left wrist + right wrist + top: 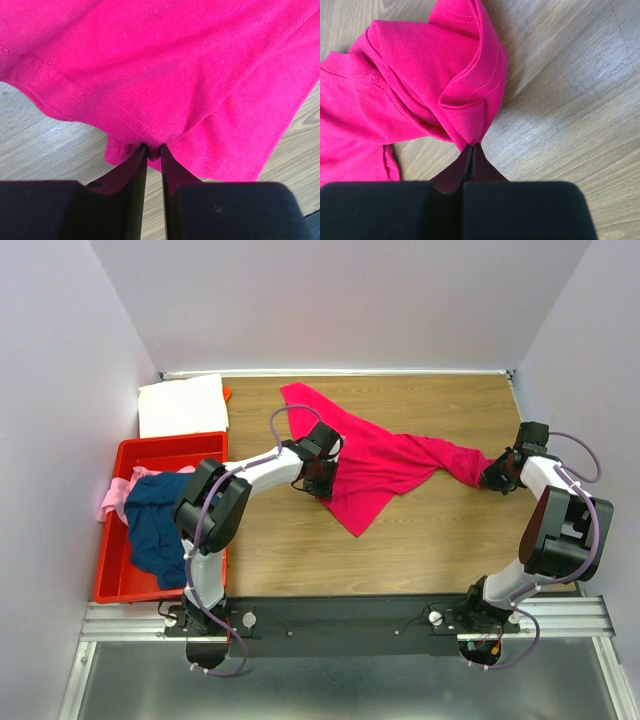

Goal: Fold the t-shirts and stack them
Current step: Flatten the tshirt out

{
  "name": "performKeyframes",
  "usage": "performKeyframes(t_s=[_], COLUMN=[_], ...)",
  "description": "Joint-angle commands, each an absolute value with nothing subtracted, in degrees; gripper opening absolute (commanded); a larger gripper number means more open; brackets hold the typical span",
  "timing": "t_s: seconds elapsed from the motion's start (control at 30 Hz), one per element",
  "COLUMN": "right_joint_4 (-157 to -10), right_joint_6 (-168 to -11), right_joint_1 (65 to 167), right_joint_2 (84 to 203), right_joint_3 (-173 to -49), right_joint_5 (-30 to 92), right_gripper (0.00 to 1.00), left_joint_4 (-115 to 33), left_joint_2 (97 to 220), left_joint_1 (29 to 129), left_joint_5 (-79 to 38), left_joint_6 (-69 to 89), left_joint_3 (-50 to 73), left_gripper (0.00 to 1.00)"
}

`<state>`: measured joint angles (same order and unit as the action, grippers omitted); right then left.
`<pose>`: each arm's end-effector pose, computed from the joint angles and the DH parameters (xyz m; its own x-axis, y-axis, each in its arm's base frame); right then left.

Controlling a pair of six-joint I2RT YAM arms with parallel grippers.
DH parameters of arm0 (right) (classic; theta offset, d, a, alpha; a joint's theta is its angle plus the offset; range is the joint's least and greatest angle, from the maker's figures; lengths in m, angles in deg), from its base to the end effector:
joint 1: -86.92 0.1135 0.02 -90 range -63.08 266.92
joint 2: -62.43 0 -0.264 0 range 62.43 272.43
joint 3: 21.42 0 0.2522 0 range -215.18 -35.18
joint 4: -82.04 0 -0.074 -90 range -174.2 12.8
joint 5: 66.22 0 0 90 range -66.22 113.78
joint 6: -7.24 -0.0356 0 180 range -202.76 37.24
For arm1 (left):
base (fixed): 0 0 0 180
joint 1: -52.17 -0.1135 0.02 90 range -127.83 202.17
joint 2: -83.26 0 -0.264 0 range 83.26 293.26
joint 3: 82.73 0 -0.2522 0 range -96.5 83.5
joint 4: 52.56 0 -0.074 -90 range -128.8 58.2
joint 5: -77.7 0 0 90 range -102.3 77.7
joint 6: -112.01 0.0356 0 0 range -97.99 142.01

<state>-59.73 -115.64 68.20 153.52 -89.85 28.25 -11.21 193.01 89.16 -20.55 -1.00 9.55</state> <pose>0.2955 -0.0972 0.1846 -0.5407 0.7547 -0.3716 0.6878 0.6510 0.3213 0.3100 -0.2399 0.1697 -0.9101 0.2012 -0.3623 0.3162 0.9022 -0.2932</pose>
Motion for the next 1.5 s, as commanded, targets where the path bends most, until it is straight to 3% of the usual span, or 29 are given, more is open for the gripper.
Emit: performKeyframes(t_s=[0.0, 0.17, 0.23, 0.37, 0.6, 1.0, 1.47], right_joint_4=[-60.3, -60.3, -60.3, -60.3, -60.21, -57.93, -55.55], right_joint_6=[-114.66, -114.66, -114.66, -114.66, -114.57, -114.05, -114.84], right_joint_1=[68.03, 68.03, 68.03, 68.03, 68.03, 68.11, 68.03], right_joint_2=[153.66, 153.66, 153.49, 153.4, 152.17, 148.57, 144.96], right_joint_3=[-89.23, -89.14, -89.06, -88.97, -89.93, -93.71, -91.78], right_joint_5=[29.75, 29.66, 29.66, 29.58, 30.98, 33.53, 30.55], right_gripper=[0.0, 0.0, 0.01, 0.0, 0.0, 0.01, 0.0], left_joint_4=[-10.76, -10.85, -11.03, -10.94, -9.36, -9.89, -10.94], left_joint_2=[191.19, 190.92, 190.57, 190.13, 186.36, 177.38, 178.45], left_joint_1=[89.7, 89.7, 89.87, 89.78, 88.12, 67.12, 60.87], left_joint_5=[-20.12, -19.94, -19.94, -19.59, -16.7, -19.06, -20.12], left_joint_6=[-0.93, -0.93, -0.85, -0.93, -2.33, -1.38, 0.03], left_joint_3=[7.92, 7.66, 7.65, 7.48, 5.73, 0.98, 1.06], left_gripper=[0.25, 0.19, 0.09, 0.0, 0.0, 0.0, 0.0])
